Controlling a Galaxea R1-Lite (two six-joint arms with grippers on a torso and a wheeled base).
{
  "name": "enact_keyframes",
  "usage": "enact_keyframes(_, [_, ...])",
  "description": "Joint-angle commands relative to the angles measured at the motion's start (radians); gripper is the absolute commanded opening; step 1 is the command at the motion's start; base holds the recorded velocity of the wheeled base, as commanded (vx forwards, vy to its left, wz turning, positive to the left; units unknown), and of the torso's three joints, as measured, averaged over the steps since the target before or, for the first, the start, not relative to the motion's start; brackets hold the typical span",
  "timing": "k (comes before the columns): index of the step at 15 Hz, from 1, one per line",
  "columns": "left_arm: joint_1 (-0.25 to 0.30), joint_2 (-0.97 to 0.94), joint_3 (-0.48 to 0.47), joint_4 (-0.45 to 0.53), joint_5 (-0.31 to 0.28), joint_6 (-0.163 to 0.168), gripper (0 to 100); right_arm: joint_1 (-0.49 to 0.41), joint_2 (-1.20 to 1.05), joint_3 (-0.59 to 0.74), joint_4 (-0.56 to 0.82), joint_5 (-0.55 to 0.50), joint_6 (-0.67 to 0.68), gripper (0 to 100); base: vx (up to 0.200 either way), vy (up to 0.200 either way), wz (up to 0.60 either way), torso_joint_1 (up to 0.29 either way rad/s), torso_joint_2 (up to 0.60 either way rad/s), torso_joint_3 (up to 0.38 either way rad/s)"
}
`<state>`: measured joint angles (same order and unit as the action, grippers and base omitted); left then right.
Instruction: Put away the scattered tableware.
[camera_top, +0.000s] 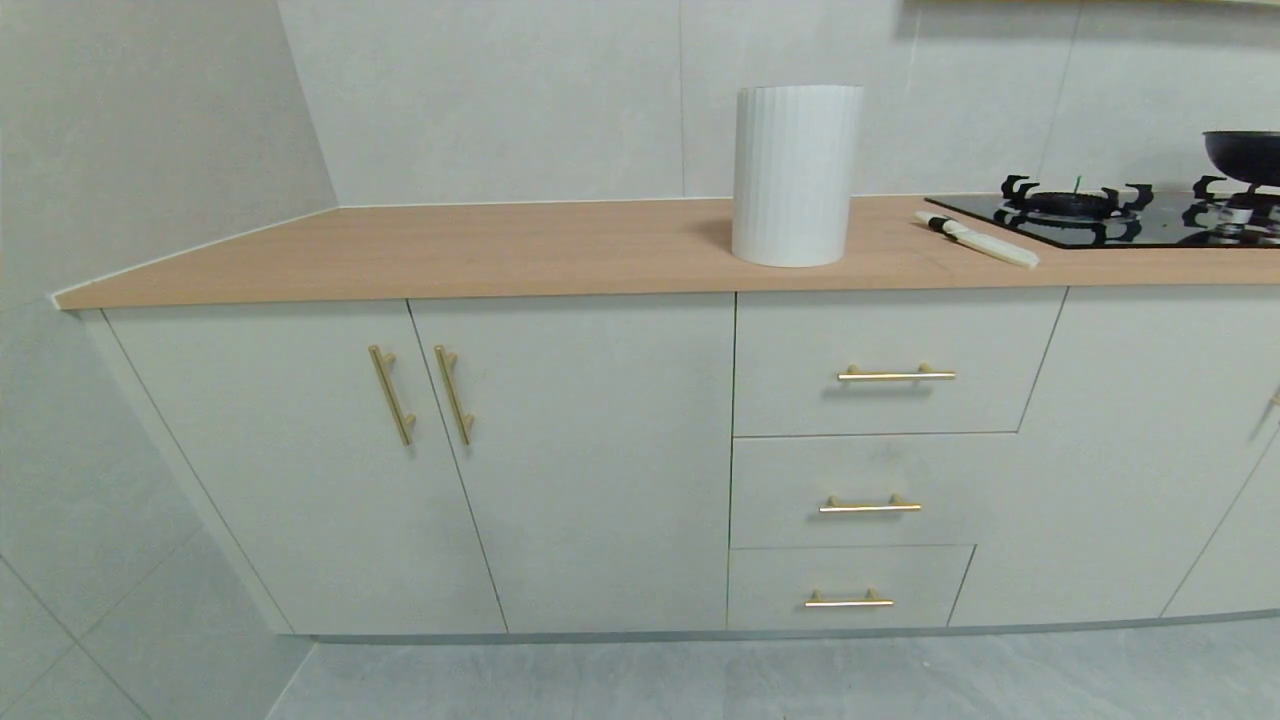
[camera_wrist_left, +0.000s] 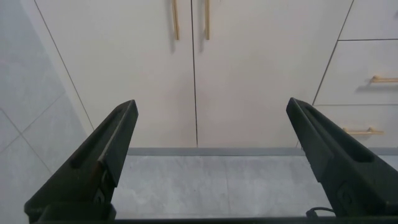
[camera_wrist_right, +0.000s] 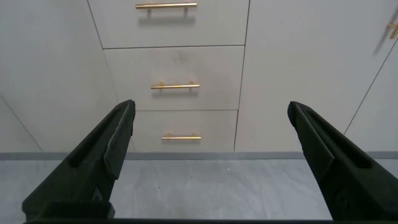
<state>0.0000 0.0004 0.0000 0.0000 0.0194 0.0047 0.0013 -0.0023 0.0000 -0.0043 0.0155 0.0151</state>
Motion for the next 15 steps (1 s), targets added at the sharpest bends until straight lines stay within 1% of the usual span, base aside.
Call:
enact_keyframes(1, [0.0,0.0,0.0,0.0,0.001,0.0,100,0.0,0.002,0.0,0.0,0.0,0.0,100,0.2,0.0,0.0,-0.002,0.0,-0.002])
enact_keyframes(15, [0.0,0.0,0.0,0.0,0.001,0.0,100,0.0,0.002,0.0,0.0,0.0,0.0,100,0.2,0.0,0.0,-0.001,0.0,0.004])
